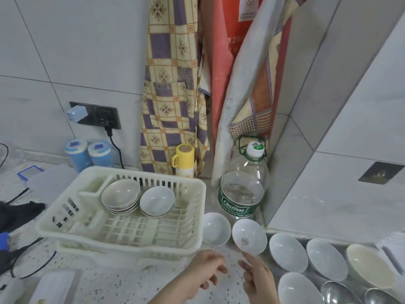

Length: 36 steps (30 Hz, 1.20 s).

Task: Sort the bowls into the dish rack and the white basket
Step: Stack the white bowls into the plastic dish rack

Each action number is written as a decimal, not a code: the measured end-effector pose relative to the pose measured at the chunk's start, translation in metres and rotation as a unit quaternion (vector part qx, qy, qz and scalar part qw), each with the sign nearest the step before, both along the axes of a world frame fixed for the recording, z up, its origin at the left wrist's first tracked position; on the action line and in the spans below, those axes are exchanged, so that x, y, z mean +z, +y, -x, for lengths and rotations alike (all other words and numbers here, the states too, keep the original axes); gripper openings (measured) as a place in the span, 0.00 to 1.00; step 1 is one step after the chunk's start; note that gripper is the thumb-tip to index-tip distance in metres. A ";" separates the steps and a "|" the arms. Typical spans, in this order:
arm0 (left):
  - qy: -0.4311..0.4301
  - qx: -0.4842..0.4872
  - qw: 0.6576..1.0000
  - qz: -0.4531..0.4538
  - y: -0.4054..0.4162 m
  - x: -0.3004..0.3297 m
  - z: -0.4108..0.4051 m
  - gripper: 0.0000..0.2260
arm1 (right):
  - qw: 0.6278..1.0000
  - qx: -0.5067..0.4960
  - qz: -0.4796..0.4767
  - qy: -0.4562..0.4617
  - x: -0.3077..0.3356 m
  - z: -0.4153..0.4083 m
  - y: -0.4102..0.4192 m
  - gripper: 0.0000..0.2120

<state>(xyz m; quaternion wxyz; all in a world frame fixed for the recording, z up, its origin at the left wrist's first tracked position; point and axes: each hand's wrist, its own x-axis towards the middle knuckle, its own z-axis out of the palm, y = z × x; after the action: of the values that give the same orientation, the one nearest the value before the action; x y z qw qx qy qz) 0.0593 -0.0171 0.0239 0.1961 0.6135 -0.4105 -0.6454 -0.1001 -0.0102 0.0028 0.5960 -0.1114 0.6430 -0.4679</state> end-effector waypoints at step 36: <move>0.079 0.347 0.931 -0.084 -0.043 -0.060 0.037 0.04 | 0.997 -0.054 -0.029 0.051 -0.027 0.027 -0.023 0.15</move>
<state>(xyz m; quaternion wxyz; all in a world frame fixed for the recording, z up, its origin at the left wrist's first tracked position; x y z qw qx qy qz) 0.0227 -0.0598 -0.0362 0.3873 0.6793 -0.0991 -0.6154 -0.1268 -0.0330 -0.0242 0.5395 -0.0833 0.6909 -0.4740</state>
